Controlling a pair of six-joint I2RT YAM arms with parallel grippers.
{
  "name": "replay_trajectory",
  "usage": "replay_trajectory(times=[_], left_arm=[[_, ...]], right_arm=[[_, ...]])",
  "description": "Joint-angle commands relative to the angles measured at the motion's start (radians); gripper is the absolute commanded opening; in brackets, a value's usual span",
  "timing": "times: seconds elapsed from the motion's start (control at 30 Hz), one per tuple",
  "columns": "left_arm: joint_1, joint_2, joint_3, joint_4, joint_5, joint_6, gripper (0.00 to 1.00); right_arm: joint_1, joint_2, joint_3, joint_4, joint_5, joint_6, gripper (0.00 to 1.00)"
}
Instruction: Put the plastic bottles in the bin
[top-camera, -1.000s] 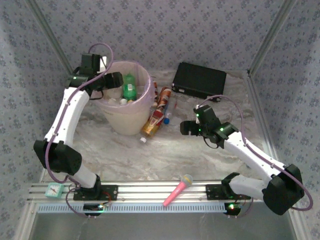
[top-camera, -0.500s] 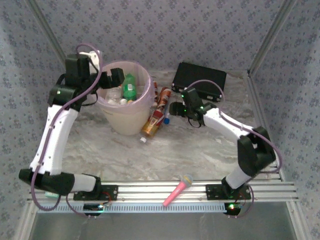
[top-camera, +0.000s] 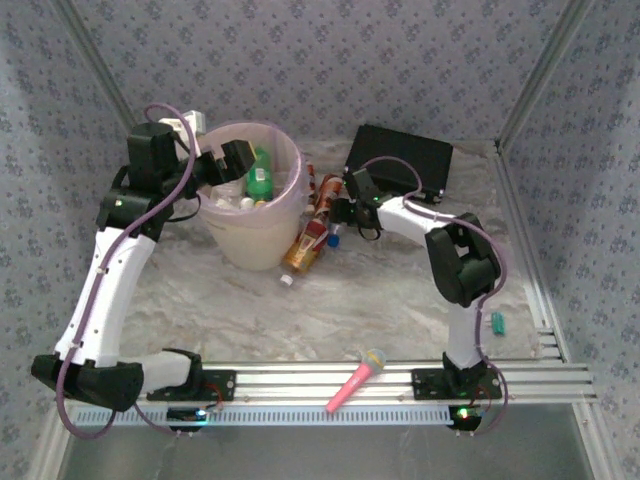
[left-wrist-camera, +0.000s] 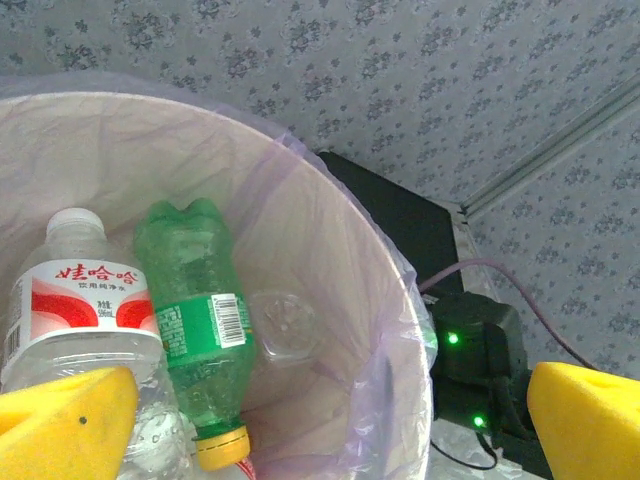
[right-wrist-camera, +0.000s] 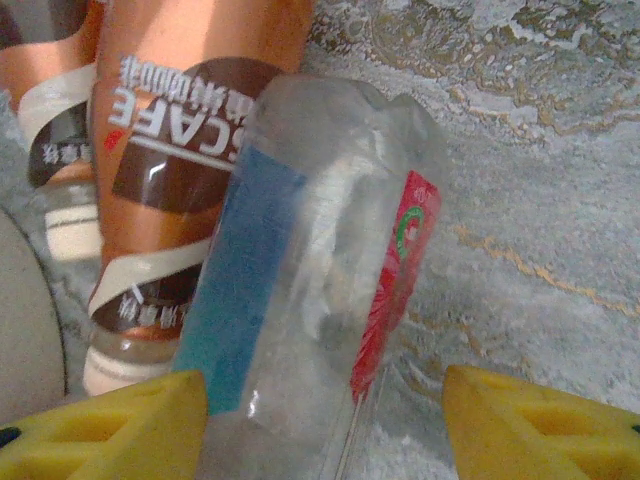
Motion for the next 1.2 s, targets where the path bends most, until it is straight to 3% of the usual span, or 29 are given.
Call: replay_trajectory(times=[0.0, 0.2, 0.6, 0.8, 0.93, 1.17], left_arm=[[0.002, -0.013, -0.001, 0.053, 0.029, -0.016, 1.0], [0.003, -0.01, -0.019, 0.07, 0.03, -0.014, 1.0], [0.008, -0.01, -0.018, 0.071, 0.041, -0.03, 1.0], [0.007, -0.014, -0.045, 0.129, 0.08, -0.118, 1.0], [0.006, -0.024, -0.062, 0.193, 0.129, -0.215, 1.0], [-0.034, -0.034, -0.091, 0.361, 0.259, -0.394, 1.0]], right_arm=[[-0.007, 0.049, 0.046, -0.024, 0.014, 0.023, 0.7], [-0.003, 0.126, 0.092, -0.03, -0.001, 0.037, 0.79], [0.0, 0.033, -0.004, -0.002, 0.059, 0.038, 0.64], [-0.007, -0.105, -0.092, 0.001, 0.074, 0.009, 0.57], [-0.008, -0.237, -0.149, -0.016, 0.065, -0.054, 0.57], [-0.032, -0.578, -0.326, 0.044, -0.137, -0.186, 0.55]])
